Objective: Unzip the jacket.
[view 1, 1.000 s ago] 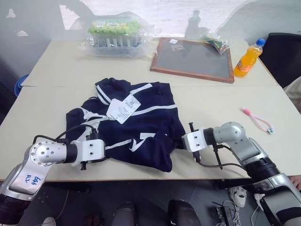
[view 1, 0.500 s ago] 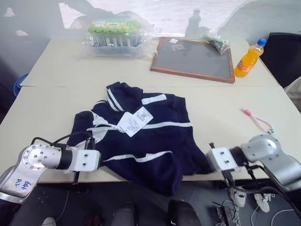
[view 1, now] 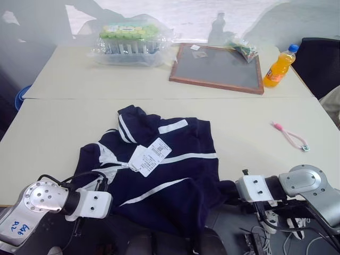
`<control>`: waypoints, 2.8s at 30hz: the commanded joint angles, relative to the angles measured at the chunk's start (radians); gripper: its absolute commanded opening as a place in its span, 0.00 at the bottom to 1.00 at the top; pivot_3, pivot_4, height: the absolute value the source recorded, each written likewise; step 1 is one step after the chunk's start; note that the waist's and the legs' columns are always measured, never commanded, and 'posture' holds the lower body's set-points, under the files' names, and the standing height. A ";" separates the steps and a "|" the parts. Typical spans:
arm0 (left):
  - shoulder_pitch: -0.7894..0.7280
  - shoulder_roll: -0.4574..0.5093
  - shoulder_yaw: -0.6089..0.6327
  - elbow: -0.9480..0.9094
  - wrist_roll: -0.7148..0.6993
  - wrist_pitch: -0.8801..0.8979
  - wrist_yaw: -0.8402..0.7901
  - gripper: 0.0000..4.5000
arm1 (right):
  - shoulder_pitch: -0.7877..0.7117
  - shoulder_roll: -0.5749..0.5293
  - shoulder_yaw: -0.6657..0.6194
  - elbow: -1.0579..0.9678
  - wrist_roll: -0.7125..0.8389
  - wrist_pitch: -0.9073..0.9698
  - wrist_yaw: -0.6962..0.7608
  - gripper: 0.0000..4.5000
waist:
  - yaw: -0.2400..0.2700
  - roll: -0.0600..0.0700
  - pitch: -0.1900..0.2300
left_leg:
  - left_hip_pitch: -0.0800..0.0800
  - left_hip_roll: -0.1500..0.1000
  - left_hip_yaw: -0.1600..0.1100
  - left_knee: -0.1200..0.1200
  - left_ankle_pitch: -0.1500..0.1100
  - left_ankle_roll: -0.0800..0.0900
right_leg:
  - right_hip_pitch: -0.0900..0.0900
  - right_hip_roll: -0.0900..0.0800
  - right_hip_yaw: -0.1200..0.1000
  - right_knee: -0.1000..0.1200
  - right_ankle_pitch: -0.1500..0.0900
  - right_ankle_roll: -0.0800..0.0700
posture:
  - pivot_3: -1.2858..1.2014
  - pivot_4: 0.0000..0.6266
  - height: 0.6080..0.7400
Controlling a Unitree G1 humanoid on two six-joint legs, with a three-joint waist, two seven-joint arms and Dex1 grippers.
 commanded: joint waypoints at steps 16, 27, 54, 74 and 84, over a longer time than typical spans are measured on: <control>-0.045 0.053 0.279 0.116 -0.258 0.169 -0.091 0.73 | -0.166 -0.053 -0.111 0.096 0.111 0.096 0.118 1.00 | 0.014 0.002 -0.001 | 0.000 0.005 -0.003 0.004 0.001 -0.001 | 0.000 0.000 -0.001 0.002 -0.001 -0.001 | 0.52 0.24 1.00; -0.530 0.022 0.070 0.350 -0.218 0.261 -0.165 0.73 | -0.522 0.221 0.051 0.133 0.074 0.192 -0.025 1.00 | -0.015 0.002 0.000 | -0.004 0.001 0.005 0.001 -0.002 -0.001 | -0.003 0.002 -0.004 0.002 -0.001 -0.001 | 0.52 0.24 1.00; -0.571 -0.012 0.027 0.299 -0.176 0.315 -0.200 0.73 | -0.707 0.647 0.432 0.642 -0.650 -0.573 -0.452 1.00 | -0.043 0.000 0.001 | -0.016 0.003 0.008 0.007 -0.001 -0.002 | -0.016 0.002 -0.005 0.007 0.000 -0.001 | 0.52 0.24 1.00; -0.533 -0.010 0.048 0.286 -0.174 0.313 -0.179 0.73 | -0.704 0.793 0.381 0.716 -0.640 -0.687 -0.649 0.79 | -0.060 0.000 0.001 | -0.016 0.004 0.008 0.007 -0.001 -0.003 | -0.016 0.003 -0.005 0.008 0.000 -0.001 | 0.52 0.24 1.00; -0.543 -0.013 0.044 0.305 -0.170 0.306 -0.179 0.73 | -0.713 0.801 0.446 0.846 -0.780 -0.792 -0.751 0.34 | -0.066 0.000 0.001 | -0.016 0.004 0.008 0.007 0.000 -0.003 | -0.016 0.003 -0.005 0.008 -0.001 -0.001 | 0.52 0.24 1.00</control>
